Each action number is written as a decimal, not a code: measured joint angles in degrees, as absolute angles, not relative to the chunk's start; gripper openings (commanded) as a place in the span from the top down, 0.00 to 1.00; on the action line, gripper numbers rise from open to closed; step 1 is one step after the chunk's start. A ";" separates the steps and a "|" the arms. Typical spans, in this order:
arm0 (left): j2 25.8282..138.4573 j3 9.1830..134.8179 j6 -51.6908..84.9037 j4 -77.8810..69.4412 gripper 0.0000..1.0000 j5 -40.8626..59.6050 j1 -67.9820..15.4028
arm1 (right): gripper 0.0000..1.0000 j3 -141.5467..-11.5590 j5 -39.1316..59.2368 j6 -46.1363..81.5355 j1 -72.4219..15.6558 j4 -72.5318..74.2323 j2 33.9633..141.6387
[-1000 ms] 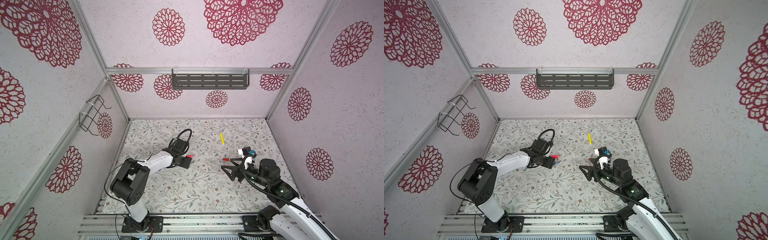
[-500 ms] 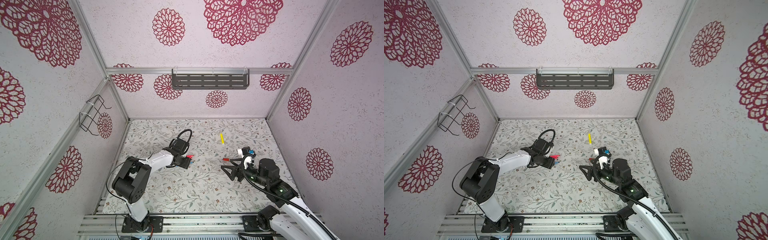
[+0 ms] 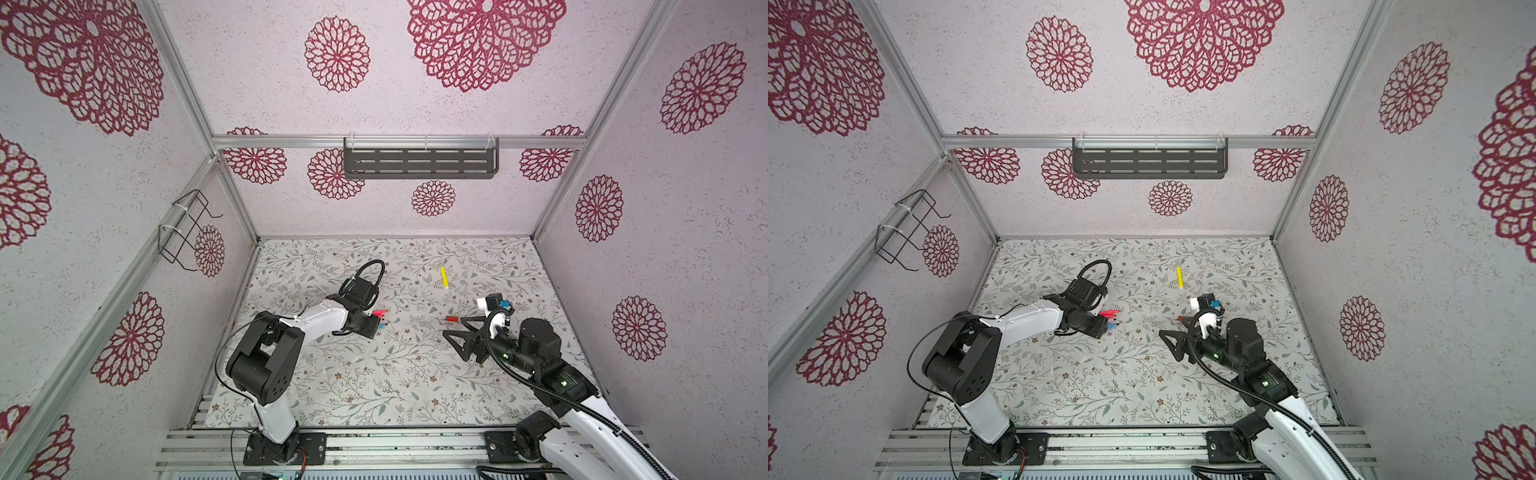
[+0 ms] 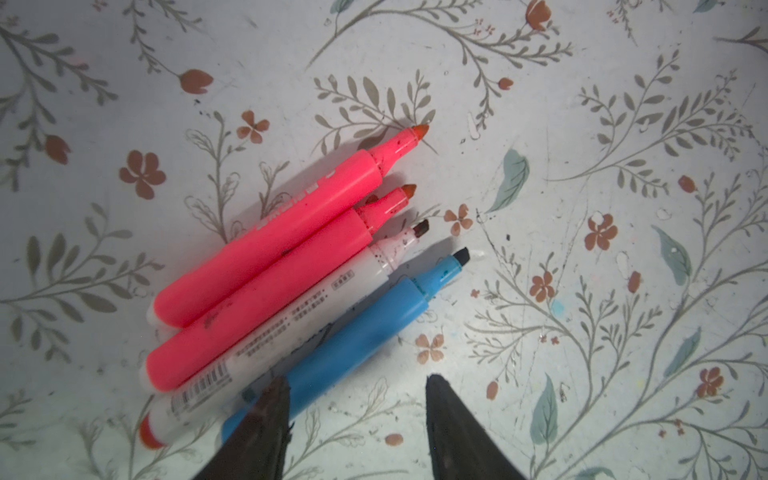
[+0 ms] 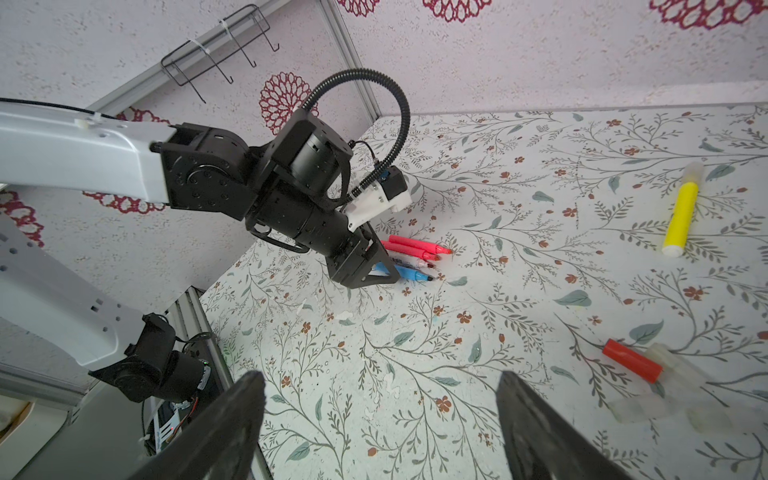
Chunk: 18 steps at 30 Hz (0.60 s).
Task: Insert the pens into the pen caps
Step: 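Grasp the blue marker near its tip end with left gripper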
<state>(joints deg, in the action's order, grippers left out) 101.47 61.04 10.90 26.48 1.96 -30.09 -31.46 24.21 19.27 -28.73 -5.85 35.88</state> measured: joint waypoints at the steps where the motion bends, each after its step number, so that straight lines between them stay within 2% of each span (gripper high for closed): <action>1: 101.54 61.10 10.90 26.48 0.46 1.93 -30.13 | 0.12 -31.27 24.21 19.31 -28.73 -5.87 35.88; 18: 103.53 61.98 10.96 28.71 0.49 -0.10 -32.99 | 0.12 -30.46 23.79 19.68 -28.73 -5.98 34.00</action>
